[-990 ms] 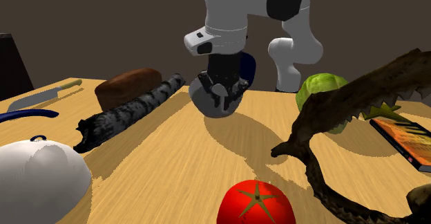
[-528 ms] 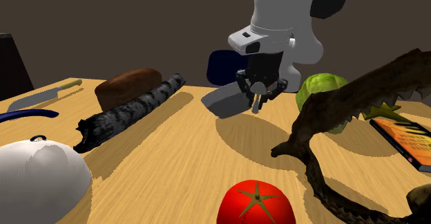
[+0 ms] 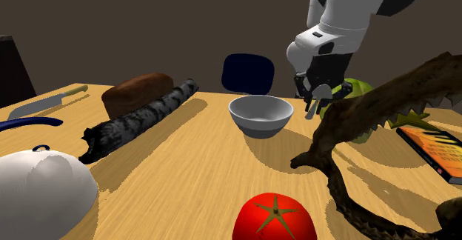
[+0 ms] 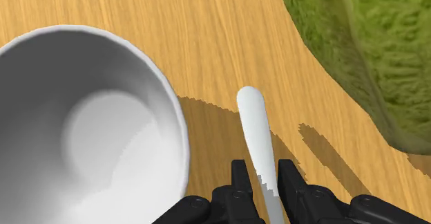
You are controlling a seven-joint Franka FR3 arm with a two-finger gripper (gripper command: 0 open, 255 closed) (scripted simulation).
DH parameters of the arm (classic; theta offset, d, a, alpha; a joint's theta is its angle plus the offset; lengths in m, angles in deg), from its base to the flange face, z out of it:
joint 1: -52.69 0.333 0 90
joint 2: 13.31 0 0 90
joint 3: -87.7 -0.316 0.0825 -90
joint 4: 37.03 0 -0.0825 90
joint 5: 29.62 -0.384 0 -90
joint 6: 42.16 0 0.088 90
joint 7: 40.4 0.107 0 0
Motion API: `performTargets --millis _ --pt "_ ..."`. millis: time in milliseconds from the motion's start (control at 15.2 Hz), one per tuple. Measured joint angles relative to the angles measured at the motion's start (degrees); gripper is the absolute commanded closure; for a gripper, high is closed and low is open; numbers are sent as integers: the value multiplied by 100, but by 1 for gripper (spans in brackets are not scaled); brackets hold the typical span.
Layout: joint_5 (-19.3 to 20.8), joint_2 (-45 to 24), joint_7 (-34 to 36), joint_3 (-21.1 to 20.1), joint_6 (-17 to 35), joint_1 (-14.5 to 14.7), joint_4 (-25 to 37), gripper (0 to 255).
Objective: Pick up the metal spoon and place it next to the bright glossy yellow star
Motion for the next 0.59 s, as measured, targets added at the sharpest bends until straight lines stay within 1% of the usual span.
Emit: performTargets --millis 330,594 --pt "-317 377 499 -319 46 316 -428 255" --pt "-533 492 945 -601 -3 575 -500 255"
